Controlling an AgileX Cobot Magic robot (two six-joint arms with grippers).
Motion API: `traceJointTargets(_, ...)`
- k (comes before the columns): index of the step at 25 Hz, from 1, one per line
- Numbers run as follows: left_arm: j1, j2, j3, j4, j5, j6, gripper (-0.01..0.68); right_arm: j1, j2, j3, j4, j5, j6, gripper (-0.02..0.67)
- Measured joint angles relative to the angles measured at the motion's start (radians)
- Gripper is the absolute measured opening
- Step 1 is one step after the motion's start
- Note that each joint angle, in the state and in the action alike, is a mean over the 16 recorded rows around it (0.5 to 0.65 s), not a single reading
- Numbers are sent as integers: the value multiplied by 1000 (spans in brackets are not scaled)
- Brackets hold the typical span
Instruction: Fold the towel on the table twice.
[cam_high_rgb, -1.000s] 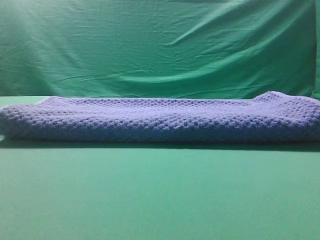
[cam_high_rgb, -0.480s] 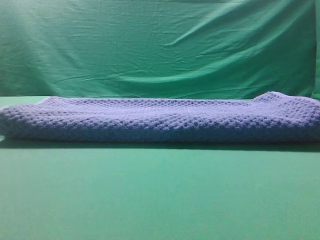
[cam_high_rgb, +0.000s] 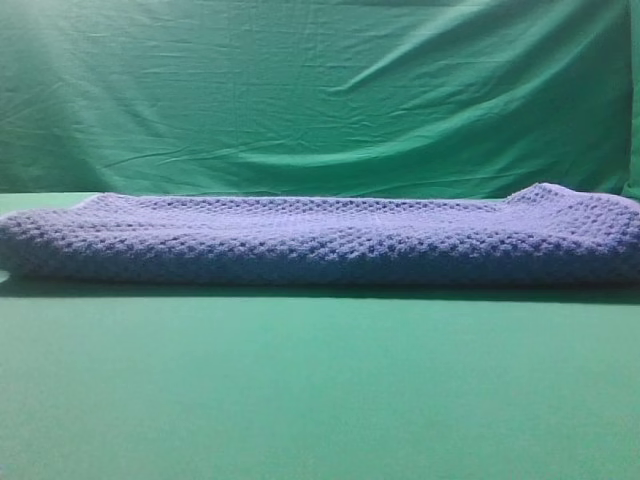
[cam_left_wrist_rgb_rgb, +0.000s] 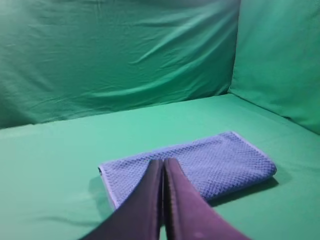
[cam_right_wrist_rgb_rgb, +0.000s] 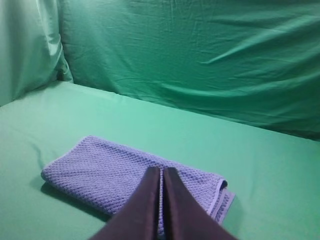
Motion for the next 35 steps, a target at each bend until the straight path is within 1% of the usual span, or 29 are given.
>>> traceJointTargets(8, 0, -11, 105, 3, -54, -15, 0, 0, -140, 77, 1, -12, 13, 12)
traceJointTargets(14, 0, -11, 235, 9, -210, -18, 0, 0, -181, 175, -2, -82, 30, 37)
traceJointTargets(19, 0, -10, 386, 14, -397, -19, 0, 0, -184, 315, -3, -232, 42, 68)
traceJointTargets(26, 0, -10, 587, -3, -625, -19, 0, 0, -184, 570, 6, -546, 45, 94)
traceJointTargets(31, 0, -9, 665, -30, -705, -19, 0, 0, -184, 714, 11, -707, 46, 101)
traceJointTargets(35, 0, -9, 684, -51, -722, -19, 0, 0, -184, 781, 14, -743, 46, 101)
